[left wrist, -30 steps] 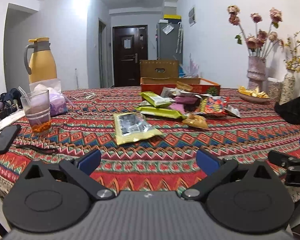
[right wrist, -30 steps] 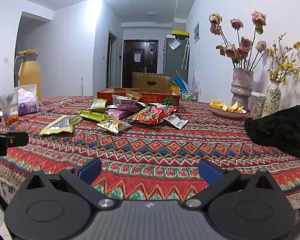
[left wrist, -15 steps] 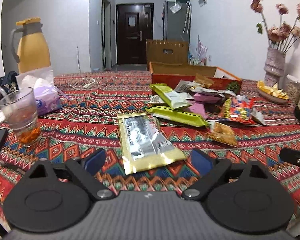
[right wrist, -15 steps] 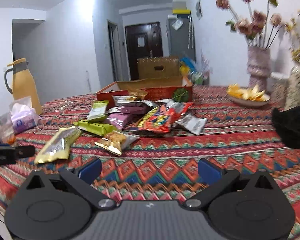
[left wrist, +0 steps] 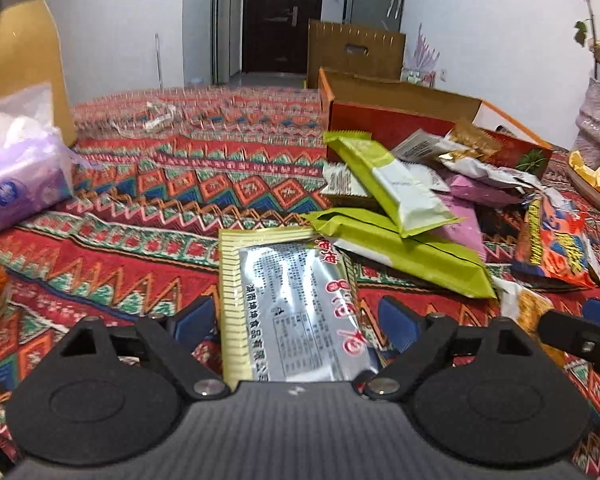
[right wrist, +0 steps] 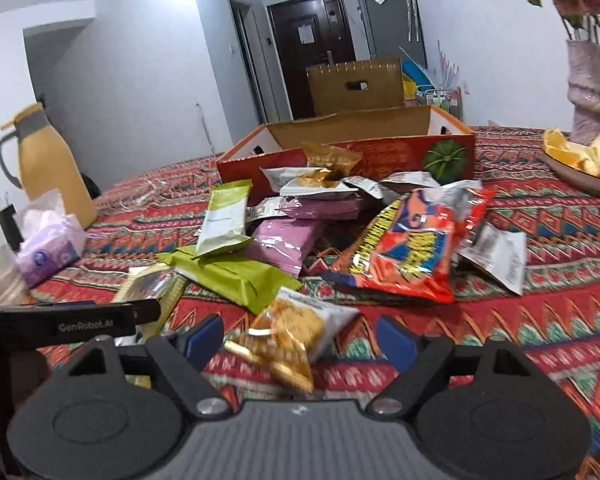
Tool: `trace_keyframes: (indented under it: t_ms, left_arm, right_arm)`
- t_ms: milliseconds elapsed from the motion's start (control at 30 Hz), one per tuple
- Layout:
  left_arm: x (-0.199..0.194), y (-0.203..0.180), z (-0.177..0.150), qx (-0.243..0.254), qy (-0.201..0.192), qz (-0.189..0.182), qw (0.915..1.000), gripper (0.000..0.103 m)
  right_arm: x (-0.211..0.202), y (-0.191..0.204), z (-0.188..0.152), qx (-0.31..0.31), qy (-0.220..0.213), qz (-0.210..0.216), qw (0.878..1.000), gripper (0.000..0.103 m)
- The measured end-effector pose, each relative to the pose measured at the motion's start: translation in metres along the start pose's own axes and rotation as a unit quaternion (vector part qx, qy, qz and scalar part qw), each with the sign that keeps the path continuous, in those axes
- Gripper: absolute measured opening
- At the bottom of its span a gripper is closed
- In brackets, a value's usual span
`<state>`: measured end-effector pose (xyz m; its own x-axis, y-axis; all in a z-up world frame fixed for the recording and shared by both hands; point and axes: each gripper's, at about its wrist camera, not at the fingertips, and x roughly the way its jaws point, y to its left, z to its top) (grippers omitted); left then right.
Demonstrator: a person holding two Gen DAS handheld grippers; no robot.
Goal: Organize snacks
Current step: 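Grasp the silver-gold bar packet with the left tool while the right tool grasps the cookie packet, then carry both packets into the orange box and open both tools to release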
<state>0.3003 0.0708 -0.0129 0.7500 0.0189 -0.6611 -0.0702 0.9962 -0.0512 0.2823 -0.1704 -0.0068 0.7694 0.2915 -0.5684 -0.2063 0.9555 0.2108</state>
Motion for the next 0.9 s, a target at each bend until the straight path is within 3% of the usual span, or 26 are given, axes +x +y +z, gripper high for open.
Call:
trace_keyframes:
  t_ms: [100,233,333,567,900]
  left_arm:
    - [0.009,0.002,0.000,-0.009,0.002,0.008,0.9999,0.089]
    - [-0.002,-0.003,-0.008,0.011,-0.018,0.010,0.9997,0.055]
    - [-0.018,-0.003,-0.016,-0.002,-0.014,0.000,0.9999,0.049]
    - [-0.075,-0.011,-0.049,-0.003,-0.013,-0.039,0.9992,0.045]
    - [-0.146,-0.024,-0.050,0.013,-0.098,-0.028,0.9947,0.045]
  right_arm:
    - [0.019,0.003,0.004,0.003,0.008,-0.002,1.000,0.080]
    - [0.031,0.006,0.002,-0.005,0.019,-0.013,1.000,0.065]
    - [0.025,0.002,-0.003,-0.016,0.021,-0.014,1.000,0.045]
    - [-0.019,-0.013,-0.024,-0.040,0.002,-0.026,0.999,0.042]
    - [-0.091,-0.028,-0.042,-0.055,-0.038,-0.028,0.997,0.042]
